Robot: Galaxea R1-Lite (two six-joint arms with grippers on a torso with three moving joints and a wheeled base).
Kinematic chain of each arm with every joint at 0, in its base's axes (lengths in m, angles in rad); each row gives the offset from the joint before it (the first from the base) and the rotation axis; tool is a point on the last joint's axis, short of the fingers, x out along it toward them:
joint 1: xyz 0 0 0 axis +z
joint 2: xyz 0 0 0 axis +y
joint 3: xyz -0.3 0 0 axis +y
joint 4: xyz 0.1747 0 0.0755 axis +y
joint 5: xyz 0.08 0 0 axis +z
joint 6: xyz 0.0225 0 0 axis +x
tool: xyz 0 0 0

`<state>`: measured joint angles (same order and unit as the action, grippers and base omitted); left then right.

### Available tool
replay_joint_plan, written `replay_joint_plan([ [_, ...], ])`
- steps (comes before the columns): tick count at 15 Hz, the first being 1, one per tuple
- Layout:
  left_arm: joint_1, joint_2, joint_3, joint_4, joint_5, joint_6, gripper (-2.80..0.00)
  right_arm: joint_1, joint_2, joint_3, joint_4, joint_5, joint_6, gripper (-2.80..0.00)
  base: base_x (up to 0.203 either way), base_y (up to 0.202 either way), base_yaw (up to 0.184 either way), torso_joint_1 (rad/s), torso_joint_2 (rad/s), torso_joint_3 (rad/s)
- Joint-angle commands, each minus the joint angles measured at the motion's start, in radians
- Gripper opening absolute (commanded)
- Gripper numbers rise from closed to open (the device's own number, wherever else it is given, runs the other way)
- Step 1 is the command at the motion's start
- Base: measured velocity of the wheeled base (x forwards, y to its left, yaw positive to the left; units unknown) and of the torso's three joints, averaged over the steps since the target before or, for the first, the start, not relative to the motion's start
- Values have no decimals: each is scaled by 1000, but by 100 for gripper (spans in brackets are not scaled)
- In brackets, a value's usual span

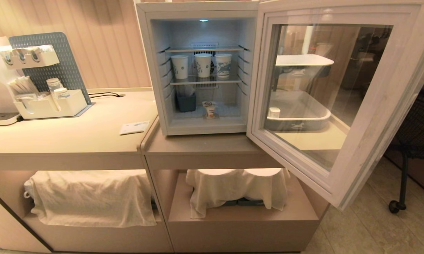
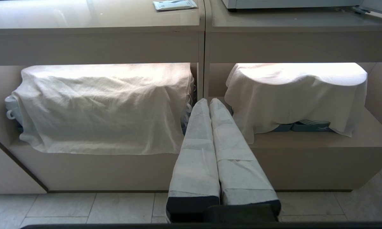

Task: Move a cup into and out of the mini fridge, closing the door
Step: Close the freezer door

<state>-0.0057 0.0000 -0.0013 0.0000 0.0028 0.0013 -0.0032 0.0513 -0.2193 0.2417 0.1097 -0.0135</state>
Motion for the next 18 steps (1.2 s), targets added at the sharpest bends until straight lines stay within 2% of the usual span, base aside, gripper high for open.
replay_joint_plan([
  [1, 0, 0, 0, 0, 0, 0, -280, 1, 108, -79, 61, 12, 0, -280, 0, 0, 0, 0, 0, 0],
  [7, 0, 0, 1, 0, 0, 0, -280, 26, 588, -356, 44, 11, -3, -280, 0, 0, 0, 0, 0, 0],
  [11, 0, 0, 1, 0, 0, 0, -280, 28, 865, -503, -191, -61, -31, -280, 0, 0, 0, 0, 0, 0],
  [13, 0, 0, 0, 0, 0, 0, -280, 26, 954, -563, -277, -87, -42, -280, 0, 0, 0, 0, 0, 0],
  [15, 0, 0, 0, 0, 0, 0, -280, 24, 998, -588, -364, -164, -51, -280, 0, 0, 0, 0, 0, 0],
  [18, 1, 0, 0, 0, 0, 0, -280, -39, 1009, -581, -374, -217, -85, -280, 0, 0, 0, 0, 0, 0],
])
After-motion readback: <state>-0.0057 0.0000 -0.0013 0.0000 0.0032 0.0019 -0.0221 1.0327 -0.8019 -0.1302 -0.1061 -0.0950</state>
